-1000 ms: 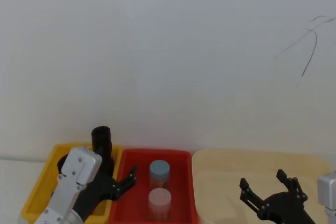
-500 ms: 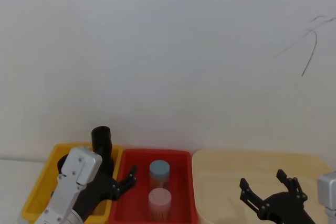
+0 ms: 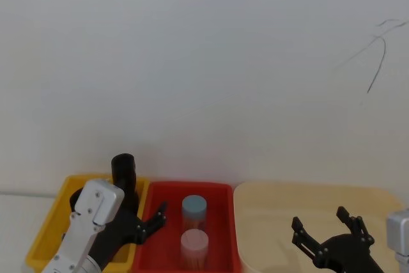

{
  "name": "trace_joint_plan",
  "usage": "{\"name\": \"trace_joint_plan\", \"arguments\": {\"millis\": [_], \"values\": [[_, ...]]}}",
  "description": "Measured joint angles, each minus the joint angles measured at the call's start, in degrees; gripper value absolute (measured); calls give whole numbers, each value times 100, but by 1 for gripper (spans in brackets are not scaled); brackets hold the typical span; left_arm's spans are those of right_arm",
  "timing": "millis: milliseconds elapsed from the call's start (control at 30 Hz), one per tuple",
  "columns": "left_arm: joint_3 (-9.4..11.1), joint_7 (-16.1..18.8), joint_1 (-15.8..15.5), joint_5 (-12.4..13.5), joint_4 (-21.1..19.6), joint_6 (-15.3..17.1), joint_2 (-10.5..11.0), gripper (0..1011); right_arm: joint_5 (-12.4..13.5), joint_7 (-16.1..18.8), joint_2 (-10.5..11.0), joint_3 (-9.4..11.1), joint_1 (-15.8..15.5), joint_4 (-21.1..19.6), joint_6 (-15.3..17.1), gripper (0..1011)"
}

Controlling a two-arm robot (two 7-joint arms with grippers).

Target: Pick up the garbage bag with the one hand and transfer it to the other hand.

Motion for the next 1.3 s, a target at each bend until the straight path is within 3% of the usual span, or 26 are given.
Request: {"name": "trace_joint_plan", "arguments": {"millis": [767,1300], "values": [[-8,-11,6,0,-7,-2,9,1002,0,0,0,0,0,0,0,1000],[-368,-419,321,-295,-277,-200,419,1002,0,0,0,0,0,0,0,1000]]}}
